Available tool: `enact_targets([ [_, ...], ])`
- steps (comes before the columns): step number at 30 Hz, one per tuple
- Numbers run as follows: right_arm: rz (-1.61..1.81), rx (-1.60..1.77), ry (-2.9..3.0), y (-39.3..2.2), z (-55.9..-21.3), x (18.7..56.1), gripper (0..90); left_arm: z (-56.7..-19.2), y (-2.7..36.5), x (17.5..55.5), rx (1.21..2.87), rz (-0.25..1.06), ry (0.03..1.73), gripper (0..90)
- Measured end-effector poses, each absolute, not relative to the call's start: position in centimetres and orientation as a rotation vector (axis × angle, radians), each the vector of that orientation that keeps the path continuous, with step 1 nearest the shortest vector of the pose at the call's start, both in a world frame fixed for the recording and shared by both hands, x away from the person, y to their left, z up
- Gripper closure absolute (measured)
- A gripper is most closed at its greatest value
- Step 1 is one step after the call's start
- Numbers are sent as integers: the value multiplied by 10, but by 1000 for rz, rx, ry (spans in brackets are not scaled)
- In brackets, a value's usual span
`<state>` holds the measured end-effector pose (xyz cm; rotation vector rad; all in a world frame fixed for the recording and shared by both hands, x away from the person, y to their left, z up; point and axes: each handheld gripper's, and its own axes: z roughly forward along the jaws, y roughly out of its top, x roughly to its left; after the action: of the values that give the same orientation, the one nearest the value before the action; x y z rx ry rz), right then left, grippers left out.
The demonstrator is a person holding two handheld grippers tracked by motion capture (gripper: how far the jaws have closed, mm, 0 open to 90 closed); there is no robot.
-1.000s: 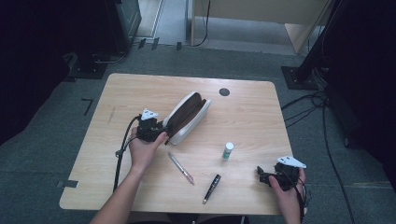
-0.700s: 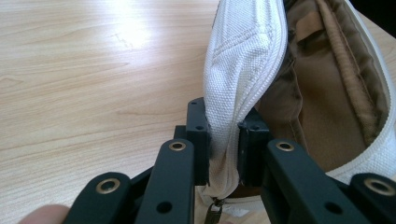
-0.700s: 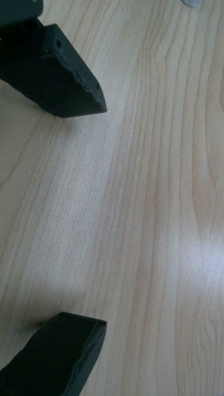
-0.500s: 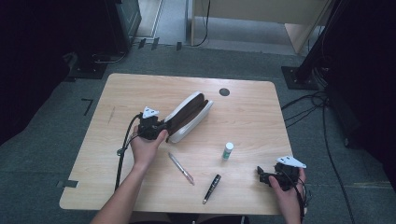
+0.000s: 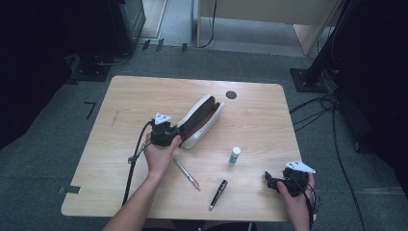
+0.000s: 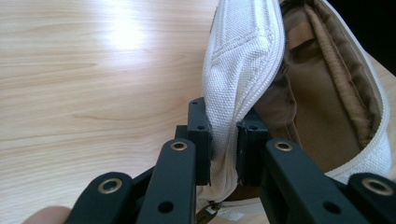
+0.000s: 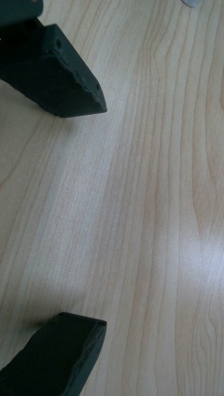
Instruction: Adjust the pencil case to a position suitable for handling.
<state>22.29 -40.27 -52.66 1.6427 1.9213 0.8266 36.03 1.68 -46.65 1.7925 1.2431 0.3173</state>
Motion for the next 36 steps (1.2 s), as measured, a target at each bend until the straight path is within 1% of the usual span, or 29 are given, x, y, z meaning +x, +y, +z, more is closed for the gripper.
enact_targets([
  [5,826,1642,1921,-403,-527,223,0,-469,4,354,1794,295,1237,788],
  [7,826,1642,1921,-403,-527,223,0,-470,3,353,1797,295,1235,766],
  [10,827,1642,1921,-403,-527,223,0,-469,5,353,1802,283,1208,683],
  [13,826,1642,1921,-403,-527,223,0,-467,10,352,1798,283,1181,577],
  [15,826,1643,1921,-403,-527,223,0,-464,15,351,1789,279,1176,484],
  [20,825,1647,1915,-402,-526,223,1,-456,32,345,1751,317,1170,329],
  [21,814,1648,1906,-401,-526,222,16,-454,35,344,1746,323,1169,296],
  [23,779,1638,1874,-396,-522,221,93,-451,44,341,1728,348,1173,266],
  [24,778,1629,1870,-393,-520,220,108,-450,49,339,1716,353,1174,250],
  [28,819,1601,1871,-380,-505,220,106,-448,71,334,1708,389,1183,197],
  [34,893,1560,1850,-367,-473,220,105,-455,101,323,1716,411,1216,108],
  [36,925,1548,1848,-363,-462,222,96,-457,111,319,1719,416,1225,95],
])
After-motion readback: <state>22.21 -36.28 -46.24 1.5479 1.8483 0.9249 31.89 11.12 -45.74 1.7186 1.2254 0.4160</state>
